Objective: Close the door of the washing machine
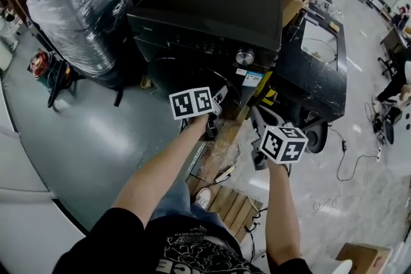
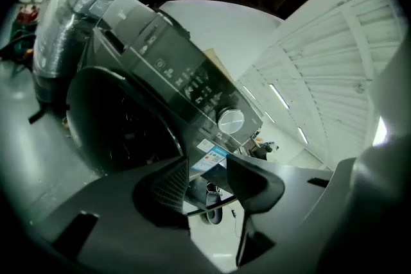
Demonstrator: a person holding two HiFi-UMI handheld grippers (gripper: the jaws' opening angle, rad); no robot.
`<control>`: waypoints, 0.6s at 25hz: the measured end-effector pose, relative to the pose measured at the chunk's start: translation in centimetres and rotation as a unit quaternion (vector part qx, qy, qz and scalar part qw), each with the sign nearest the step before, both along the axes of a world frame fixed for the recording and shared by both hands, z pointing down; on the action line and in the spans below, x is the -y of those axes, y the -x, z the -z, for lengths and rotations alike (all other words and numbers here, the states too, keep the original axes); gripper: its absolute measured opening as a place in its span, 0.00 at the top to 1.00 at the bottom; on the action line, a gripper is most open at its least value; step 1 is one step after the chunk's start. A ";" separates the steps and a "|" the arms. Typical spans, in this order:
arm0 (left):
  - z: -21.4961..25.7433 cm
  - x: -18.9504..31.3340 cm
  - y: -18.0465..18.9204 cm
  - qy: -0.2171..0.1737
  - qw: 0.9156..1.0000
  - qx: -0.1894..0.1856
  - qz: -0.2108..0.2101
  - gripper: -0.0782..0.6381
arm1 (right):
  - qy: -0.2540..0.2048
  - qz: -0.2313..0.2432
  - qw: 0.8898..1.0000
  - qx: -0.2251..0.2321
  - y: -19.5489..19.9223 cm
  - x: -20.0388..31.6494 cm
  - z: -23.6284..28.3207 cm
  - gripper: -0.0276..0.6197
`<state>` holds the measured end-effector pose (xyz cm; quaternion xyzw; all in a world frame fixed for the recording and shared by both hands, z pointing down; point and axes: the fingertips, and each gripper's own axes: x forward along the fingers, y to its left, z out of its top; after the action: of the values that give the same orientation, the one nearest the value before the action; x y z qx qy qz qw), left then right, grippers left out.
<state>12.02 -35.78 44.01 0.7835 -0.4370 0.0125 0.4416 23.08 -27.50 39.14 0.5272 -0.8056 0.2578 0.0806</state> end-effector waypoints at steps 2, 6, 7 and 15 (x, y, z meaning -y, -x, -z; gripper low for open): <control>1.5 -0.7 0.2 -0.022 0.999 0.023 -0.016 0.62 | -0.008 0.002 1.000 -0.001 0.3 -0.3 1.0 0.92; 4.3 -2.0 0.6 -0.070 0.994 0.071 -0.042 0.66 | -0.024 -0.001 1.000 -0.005 0.3 -1.1 3.0 0.92; 5.0 -2.3 0.8 -0.083 0.992 0.084 -0.048 0.67 | -0.028 -0.001 1.000 -0.006 0.3 -1.3 3.4 0.92; 9.4 -4.7 2.2 -0.175 0.966 0.172 -0.086 0.72 | -0.058 -0.001 0.998 -0.016 0.6 -2.6 6.1 0.92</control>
<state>9.79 -31.04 34.58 0.8693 -0.4326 0.1089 0.2130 22.53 -24.91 33.00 0.5356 -0.8175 0.2024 0.0624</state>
